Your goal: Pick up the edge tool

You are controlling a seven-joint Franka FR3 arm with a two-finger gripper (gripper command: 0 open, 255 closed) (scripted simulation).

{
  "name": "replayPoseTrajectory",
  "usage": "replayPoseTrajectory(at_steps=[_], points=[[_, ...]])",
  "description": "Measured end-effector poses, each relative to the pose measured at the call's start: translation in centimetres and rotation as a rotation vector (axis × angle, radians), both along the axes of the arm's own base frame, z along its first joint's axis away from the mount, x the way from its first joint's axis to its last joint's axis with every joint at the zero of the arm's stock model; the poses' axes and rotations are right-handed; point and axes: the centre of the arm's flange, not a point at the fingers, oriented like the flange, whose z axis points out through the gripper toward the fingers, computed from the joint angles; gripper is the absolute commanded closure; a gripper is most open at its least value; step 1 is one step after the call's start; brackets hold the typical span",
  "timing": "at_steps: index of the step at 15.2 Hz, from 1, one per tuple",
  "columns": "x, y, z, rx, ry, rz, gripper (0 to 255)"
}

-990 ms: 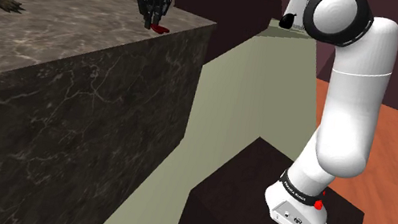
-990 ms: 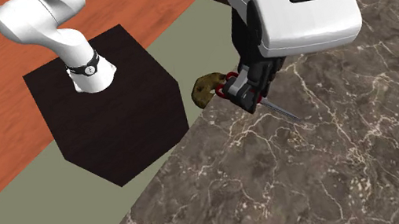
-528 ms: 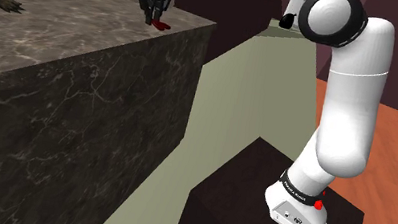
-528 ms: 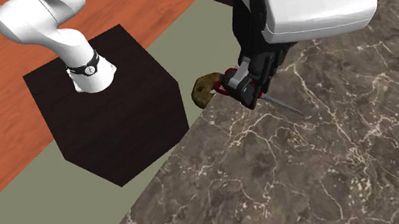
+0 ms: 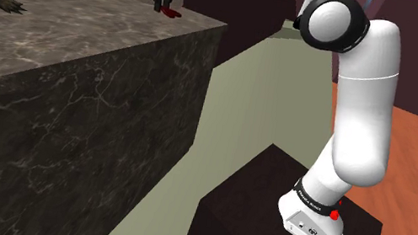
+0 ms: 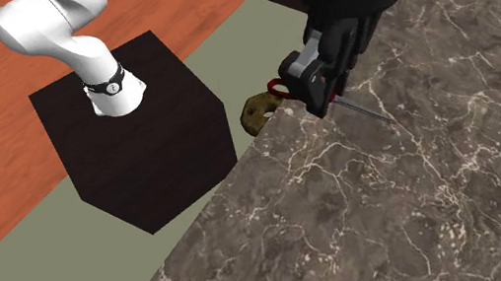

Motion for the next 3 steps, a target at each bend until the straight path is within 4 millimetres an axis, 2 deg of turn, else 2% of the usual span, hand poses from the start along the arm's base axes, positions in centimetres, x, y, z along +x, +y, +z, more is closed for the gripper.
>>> replayPoseTrajectory(at_steps=[3], points=[[0.0,0.0,1.39,0.0,0.0,0.0,255]])
